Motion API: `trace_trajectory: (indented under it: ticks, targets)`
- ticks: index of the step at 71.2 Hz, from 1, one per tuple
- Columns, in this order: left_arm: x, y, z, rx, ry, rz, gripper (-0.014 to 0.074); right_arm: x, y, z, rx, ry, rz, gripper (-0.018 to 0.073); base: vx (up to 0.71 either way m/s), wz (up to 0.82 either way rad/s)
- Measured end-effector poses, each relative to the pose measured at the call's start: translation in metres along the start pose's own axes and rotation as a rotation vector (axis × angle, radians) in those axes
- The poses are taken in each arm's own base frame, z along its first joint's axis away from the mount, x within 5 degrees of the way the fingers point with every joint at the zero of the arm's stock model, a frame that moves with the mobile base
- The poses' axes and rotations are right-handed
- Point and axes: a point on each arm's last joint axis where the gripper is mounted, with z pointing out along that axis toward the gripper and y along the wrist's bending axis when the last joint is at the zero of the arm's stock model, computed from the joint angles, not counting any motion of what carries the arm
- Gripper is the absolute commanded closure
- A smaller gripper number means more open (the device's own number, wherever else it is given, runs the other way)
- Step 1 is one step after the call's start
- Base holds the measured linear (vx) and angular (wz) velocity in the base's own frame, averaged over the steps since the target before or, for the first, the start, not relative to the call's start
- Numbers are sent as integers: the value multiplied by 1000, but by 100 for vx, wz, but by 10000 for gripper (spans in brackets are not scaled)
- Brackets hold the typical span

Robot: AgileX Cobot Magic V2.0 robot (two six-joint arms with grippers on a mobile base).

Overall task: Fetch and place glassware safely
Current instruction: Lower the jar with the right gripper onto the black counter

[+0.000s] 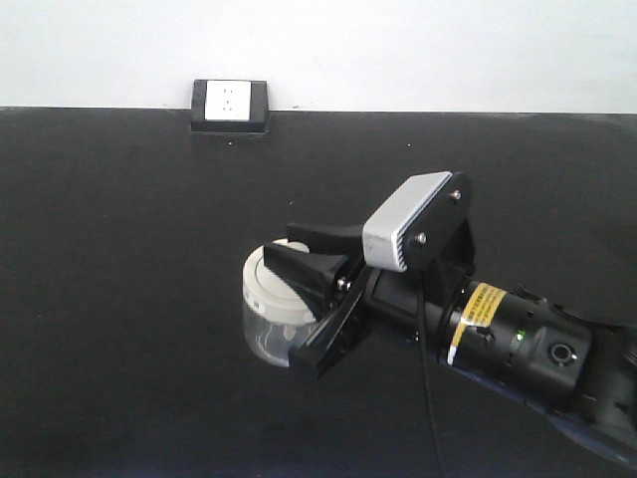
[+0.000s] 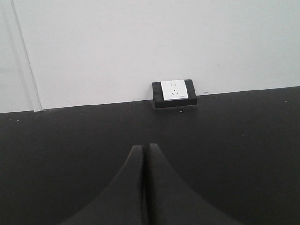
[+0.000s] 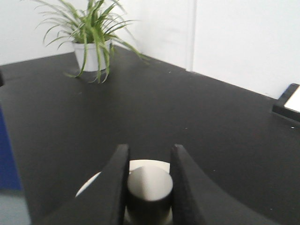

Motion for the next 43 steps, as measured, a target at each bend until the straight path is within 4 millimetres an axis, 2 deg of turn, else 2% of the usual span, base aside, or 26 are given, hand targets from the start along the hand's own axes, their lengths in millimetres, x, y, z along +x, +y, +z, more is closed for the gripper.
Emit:
trace_trajectory:
  ticks: [10, 24, 36, 43]
  targets:
    - [0, 0, 0, 0, 0, 0, 603, 10, -29, 3, 82, -4, 29, 560, 0, 0]
    - [0, 0, 0, 0, 0, 0, 603, 25, -79, -4, 192, 3, 13, 560, 0, 0]
    - [0, 0, 0, 0, 0, 0, 603, 40, -110, -10, 193, -5, -2, 560, 0, 0]
    - [0, 0, 0, 0, 0, 0, 603, 42, -125, -7, 145, -22, -14, 560, 0, 0]
